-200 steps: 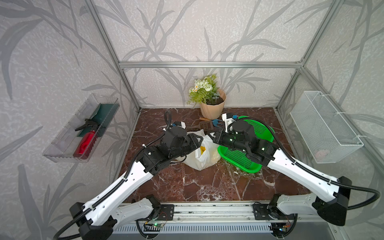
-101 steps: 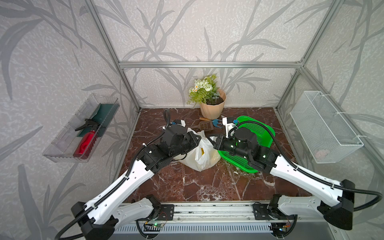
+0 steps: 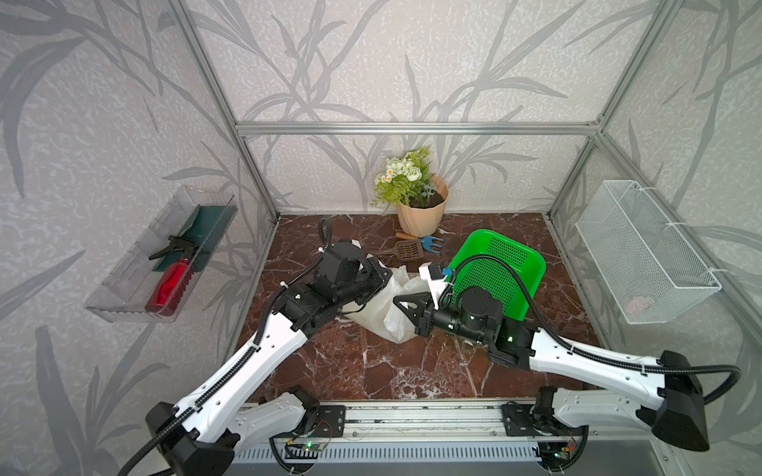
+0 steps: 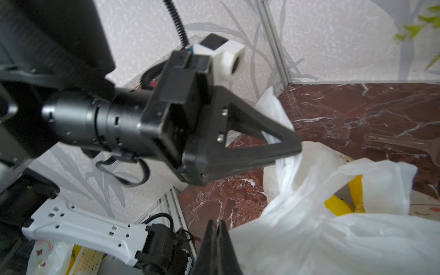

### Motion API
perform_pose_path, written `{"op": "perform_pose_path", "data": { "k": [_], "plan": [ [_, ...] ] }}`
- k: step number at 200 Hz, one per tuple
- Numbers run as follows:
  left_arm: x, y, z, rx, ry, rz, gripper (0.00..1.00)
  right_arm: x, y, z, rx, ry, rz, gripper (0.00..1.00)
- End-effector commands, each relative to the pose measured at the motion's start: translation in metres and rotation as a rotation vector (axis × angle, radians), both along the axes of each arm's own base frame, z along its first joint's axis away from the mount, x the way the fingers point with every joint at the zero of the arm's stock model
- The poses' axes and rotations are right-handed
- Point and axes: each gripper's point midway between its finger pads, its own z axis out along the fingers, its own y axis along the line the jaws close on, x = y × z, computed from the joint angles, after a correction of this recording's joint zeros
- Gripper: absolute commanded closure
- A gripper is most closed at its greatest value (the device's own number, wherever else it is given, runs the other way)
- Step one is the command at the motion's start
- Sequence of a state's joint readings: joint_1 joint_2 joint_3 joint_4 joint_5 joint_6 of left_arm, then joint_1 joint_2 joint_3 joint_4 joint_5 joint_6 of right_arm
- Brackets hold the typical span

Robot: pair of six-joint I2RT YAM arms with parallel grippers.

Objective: Place the banana into a plastic bag & tie a knot
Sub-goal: Cross the plastic bag at the center of the board.

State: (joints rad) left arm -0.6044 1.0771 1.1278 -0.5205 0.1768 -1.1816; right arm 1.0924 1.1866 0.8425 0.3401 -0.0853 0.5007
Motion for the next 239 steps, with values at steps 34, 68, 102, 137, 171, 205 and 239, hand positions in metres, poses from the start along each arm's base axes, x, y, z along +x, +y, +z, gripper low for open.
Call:
{"op": "perform_pose_path", "data": {
  "k": [34,68,102,137,171,205,239],
  "plan": [
    [-0.004,-0.008,0.004,-0.101,0.059,-0.018,1.00,-0.012,0.020,-0.005,-0.129,-0.264,0.083,1.00],
    [-0.025,0.010,0.001,-0.051,0.159,0.017,0.61,-0.007,0.023,-0.012,-0.191,-0.365,0.073,1.00],
    [-0.053,0.036,0.002,0.016,0.260,0.074,0.27,-0.013,0.031,-0.014,-0.222,-0.455,0.114,1.00],
    [-0.063,0.027,0.001,-0.045,0.328,0.048,0.14,-0.022,0.032,-0.026,-0.259,-0.510,0.156,1.00],
    [-0.066,0.017,-0.007,-0.068,0.391,0.030,0.11,-0.030,0.032,-0.035,-0.296,-0.561,0.196,1.00],
    [-0.072,0.017,0.001,-0.128,0.420,0.066,0.08,-0.033,0.030,-0.046,-0.331,-0.605,0.216,1.00],
    [-0.092,0.022,0.002,-0.186,0.516,0.106,0.05,-0.036,0.030,-0.055,-0.360,-0.650,0.247,1.00]
  ]
}}
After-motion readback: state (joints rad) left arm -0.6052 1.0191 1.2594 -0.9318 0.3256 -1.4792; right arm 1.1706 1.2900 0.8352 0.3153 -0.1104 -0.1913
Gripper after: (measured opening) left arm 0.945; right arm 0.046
